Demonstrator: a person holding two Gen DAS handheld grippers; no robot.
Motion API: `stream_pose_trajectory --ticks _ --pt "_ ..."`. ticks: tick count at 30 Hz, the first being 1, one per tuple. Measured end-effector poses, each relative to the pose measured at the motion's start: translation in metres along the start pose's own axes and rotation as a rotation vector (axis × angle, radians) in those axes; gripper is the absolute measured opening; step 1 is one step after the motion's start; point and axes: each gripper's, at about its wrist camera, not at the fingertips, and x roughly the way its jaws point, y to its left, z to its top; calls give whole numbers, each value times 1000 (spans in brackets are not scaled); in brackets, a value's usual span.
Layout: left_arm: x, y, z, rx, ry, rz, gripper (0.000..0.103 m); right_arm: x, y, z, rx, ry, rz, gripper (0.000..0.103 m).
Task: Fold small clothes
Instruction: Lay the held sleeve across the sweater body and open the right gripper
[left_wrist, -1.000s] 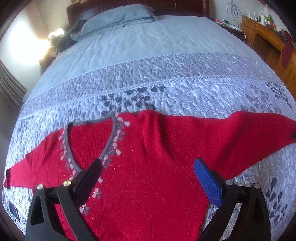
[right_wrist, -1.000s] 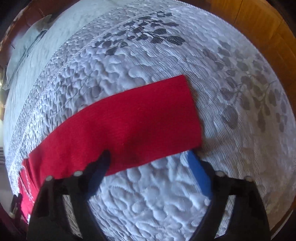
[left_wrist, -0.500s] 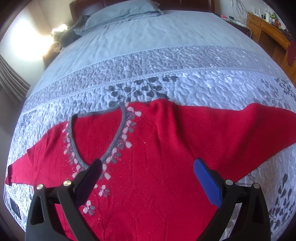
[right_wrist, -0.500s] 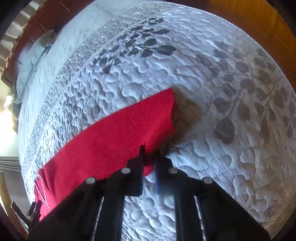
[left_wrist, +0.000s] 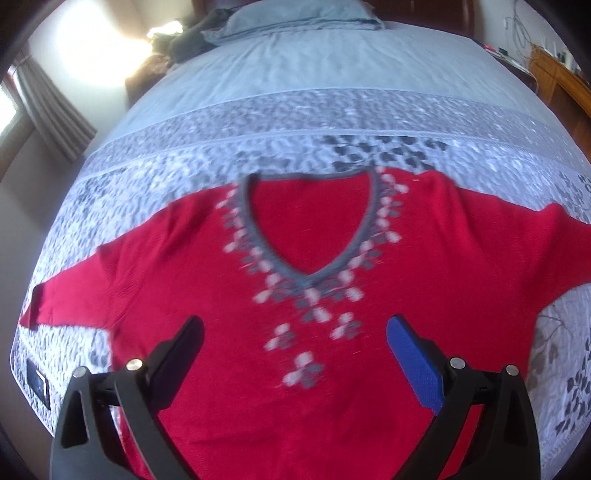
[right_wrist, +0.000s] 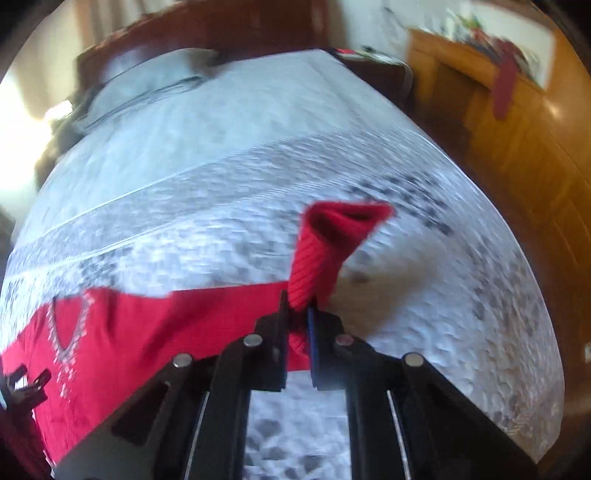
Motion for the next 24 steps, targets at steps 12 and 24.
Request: stream_pose_trajectory --ticks 12,24 --pt "-5 95 -27 -113 27 17 99 35 271 -53 -360 82 186 7" --pt "6 91 -19 -112 48 -24 99 53 273 -85 -297 250 398 40"
